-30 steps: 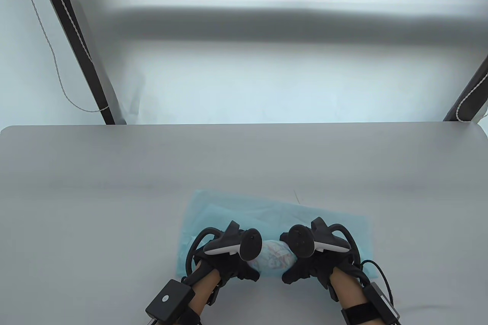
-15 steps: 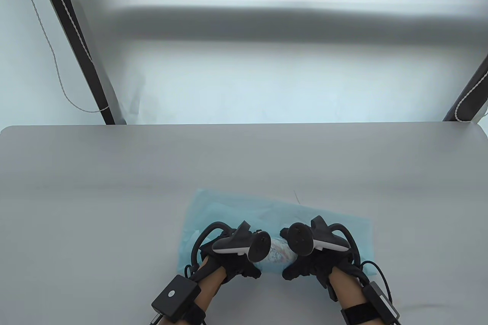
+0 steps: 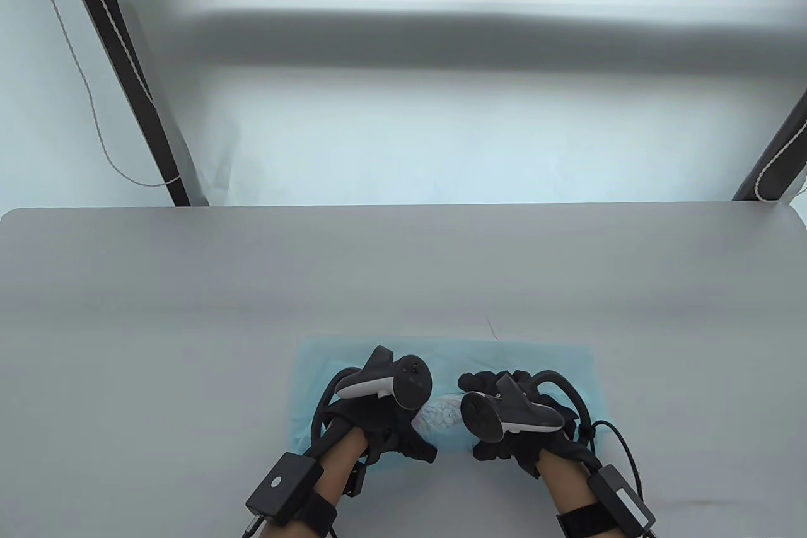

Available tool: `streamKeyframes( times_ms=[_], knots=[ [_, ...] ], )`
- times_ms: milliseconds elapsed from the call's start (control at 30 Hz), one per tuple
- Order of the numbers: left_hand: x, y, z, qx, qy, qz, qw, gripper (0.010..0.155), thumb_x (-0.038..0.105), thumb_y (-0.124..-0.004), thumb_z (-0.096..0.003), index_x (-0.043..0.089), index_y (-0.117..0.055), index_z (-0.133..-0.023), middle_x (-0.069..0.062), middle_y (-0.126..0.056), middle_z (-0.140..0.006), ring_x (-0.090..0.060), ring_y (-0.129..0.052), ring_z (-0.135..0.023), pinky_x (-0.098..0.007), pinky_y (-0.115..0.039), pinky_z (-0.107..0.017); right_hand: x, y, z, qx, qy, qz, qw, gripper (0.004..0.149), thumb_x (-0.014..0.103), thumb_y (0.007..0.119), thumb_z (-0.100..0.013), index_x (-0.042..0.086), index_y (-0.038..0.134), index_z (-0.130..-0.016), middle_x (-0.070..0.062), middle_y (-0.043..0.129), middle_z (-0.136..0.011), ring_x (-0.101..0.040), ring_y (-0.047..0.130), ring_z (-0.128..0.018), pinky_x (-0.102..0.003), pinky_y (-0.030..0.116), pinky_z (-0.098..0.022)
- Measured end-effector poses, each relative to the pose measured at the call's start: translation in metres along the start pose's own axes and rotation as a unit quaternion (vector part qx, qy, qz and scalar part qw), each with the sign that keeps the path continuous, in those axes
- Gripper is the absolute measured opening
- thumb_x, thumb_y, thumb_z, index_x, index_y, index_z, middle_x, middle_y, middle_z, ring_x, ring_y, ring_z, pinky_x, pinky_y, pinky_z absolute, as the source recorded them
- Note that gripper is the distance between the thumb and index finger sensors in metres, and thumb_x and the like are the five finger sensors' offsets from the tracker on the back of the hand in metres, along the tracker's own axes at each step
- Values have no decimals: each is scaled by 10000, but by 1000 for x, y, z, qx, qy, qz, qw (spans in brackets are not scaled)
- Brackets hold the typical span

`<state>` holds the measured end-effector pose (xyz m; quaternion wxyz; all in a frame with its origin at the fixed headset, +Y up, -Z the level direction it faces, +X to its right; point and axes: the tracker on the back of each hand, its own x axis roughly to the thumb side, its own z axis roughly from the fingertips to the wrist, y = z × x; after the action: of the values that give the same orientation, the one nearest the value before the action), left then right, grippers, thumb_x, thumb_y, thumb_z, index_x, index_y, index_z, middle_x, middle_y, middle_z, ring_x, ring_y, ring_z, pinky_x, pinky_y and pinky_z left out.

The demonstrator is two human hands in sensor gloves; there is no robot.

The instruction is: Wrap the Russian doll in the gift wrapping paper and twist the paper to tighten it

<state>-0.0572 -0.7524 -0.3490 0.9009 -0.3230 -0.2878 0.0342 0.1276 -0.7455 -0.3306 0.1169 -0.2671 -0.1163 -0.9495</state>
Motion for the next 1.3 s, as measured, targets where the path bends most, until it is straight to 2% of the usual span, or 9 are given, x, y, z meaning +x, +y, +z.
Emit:
streamKeyframes(
  times_ms=[67,267,433,533,633,867,1033,1167,1300],
  knots=[
    [1,-2,4,43,25,-30,998,1048,676,-855,-411,183,-302,-1151,-147,-646,-1164,-384,-799,-928,-602,-651,-662,-2,-1,-1,2,4,-10,1000,1104,690,954,-374,136,463,-1192,-170,740,-1146,-355,831,-955,-607,648,-769],
    [16,-4,3,86,66,-131,986,1072,616,-853,-413,184,-175,-1123,-178,-392,-1231,-434,-582,-1051,-672,-487,-727,-7,-3,-7,50,32,-66,996,1094,719,946,-375,97,534,-1176,-195,815,-1089,-358,882,-878,-596,692,-737],
    [27,-5,1,111,82,-236,962,1136,645,-845,-397,179,-92,-1109,-202,-327,-1251,-475,-515,-1110,-706,-437,-752,-20,1,-12,89,44,-143,985,1095,729,943,-382,83,552,-1175,-216,822,-1081,-366,884,-867,-600,696,-725],
    [30,-5,-1,126,84,-267,952,1149,652,-857,-386,171,-106,-1111,-189,-407,-1240,-476,-585,-1094,-690,-480,-753,-25,3,-13,107,43,-171,979,1102,727,946,-386,70,552,-1179,-230,816,-1082,-371,880,-869,-607,690,-724],
    [27,-4,-3,162,72,-246,953,1049,598,-897,-412,183,-236,-1112,-175,-575,-1177,-390,-833,-917,-600,-670,-661,-22,2,-12,109,48,-162,980,1098,728,933,-394,76,537,-1184,-226,803,-1091,-373,869,-884,-609,681,-733],
    [14,3,-3,96,24,-175,980,1047,653,-923,-379,135,-391,-1117,-184,-792,-1038,-289,-996,-661,-492,-824,-499,-3,-4,-3,58,13,-45,997,1180,665,909,-424,81,283,-1236,-267,545,-1244,-473,662,-1083,-676,551,-794],
    [3,3,-3,20,16,-76,997,1048,672,-919,-382,124,-420,-1122,-189,-799,-1034,-282,-995,-642,-490,-819,-497,12,-6,1,-10,-30,39,999,1161,675,911,-400,106,318,-1220,-206,627,-1204,-398,733,-1053,-631,591,-798],
    [-2,1,-1,5,19,-57,998,1033,685,-902,-395,160,-407,-1134,-166,-771,-1057,-271,-963,-689,-505,-789,-540,9,-7,-2,0,-32,-1,999,1125,706,926,-386,130,412,-1204,-169,723,-1140,-383,789,-1002,-603,638,-778],
    [3,-2,4,43,42,-92,994,1056,657,-874,-411,189,-272,-1141,-149,-618,-1160,-369,-777,-931,-639,-606,-690,3,-5,-4,11,-22,-49,998,1126,737,924,-377,109,473,-1196,-179,785,-1093,-384,835,-945,-593,672,-755]
  ],
)
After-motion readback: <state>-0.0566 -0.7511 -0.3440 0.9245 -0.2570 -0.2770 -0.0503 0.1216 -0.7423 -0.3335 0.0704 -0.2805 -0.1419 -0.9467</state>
